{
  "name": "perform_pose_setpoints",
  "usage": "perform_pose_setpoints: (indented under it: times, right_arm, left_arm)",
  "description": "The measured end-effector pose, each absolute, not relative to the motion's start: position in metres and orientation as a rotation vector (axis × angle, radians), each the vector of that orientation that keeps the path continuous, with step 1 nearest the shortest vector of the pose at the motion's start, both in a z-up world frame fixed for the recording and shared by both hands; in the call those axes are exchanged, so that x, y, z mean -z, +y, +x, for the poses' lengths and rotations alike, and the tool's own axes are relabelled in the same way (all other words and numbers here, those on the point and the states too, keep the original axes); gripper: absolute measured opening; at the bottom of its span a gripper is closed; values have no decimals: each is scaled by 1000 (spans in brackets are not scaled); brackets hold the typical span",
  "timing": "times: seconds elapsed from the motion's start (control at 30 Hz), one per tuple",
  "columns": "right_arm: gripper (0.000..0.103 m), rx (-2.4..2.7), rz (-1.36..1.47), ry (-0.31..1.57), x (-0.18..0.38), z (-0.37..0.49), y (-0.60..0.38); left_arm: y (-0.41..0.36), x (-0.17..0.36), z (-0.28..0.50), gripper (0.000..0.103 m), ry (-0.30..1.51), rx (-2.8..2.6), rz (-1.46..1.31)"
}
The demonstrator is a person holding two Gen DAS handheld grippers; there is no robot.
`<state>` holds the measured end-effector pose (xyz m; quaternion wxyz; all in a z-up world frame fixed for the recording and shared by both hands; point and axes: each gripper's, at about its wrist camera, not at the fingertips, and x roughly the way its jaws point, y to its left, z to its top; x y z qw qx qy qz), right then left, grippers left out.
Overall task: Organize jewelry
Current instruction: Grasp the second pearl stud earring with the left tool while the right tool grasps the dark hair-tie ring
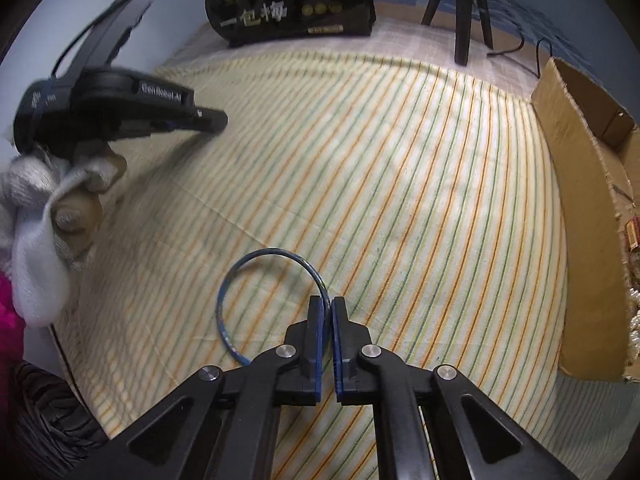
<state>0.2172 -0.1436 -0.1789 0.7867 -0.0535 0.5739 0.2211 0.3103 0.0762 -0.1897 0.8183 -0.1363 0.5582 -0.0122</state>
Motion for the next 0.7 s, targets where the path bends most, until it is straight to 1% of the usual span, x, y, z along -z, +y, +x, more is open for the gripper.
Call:
perform_pose_setpoints:
  times: [0.43,0.7]
  right_arm:
    - [1,-472,-55,1073,114,217,-158]
    - [1,-396,5,979,79,222,-199]
  left_arm:
    - [78,152,296,6,1108,66,-315]
    - [41,124,291,6,1050,167,-318]
